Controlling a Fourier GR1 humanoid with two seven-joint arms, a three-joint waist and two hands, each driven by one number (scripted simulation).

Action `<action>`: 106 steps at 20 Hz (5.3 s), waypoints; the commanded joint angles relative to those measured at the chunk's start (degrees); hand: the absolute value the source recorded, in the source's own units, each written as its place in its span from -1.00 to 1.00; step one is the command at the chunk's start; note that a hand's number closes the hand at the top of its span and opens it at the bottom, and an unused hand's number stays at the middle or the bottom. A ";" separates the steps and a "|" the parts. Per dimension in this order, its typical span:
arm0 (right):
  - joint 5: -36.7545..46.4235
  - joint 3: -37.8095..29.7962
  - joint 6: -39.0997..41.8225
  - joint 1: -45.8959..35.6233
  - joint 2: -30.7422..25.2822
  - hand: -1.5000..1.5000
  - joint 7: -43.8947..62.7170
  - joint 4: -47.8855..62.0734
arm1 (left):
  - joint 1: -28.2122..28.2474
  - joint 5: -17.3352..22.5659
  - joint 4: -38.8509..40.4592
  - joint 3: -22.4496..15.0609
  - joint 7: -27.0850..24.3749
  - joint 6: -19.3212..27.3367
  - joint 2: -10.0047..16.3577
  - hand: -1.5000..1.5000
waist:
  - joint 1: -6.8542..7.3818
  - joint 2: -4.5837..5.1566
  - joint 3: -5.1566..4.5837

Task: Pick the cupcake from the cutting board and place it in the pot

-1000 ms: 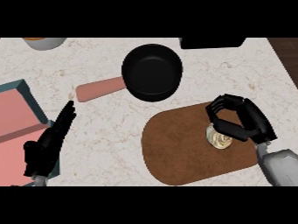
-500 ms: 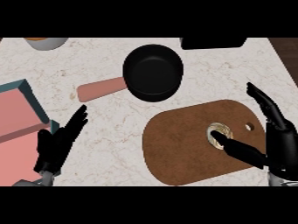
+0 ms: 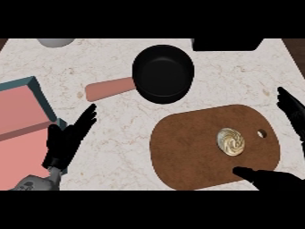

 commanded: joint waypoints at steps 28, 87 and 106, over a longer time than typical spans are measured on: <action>-6.09 -7.98 23.20 0.35 5.64 -1.00 -12.03 28.99 | 0.92 -7.19 1.80 6.35 0.48 -6.21 -5.33 0.00 | 0.83 0.13 0.15; 37.22 16.27 -43.72 12.47 28.61 1.00 -8.89 26.01 | -1.77 -10.70 1.35 11.37 4.16 -9.79 -9.44 0.00 | 0.75 0.23 -0.25; 62.71 6.29 9.72 -36.76 28.62 1.00 45.17 25.59 | -1.33 -12.62 3.72 9.70 0.44 -11.09 -10.26 0.00 | 3.27 0.58 -0.12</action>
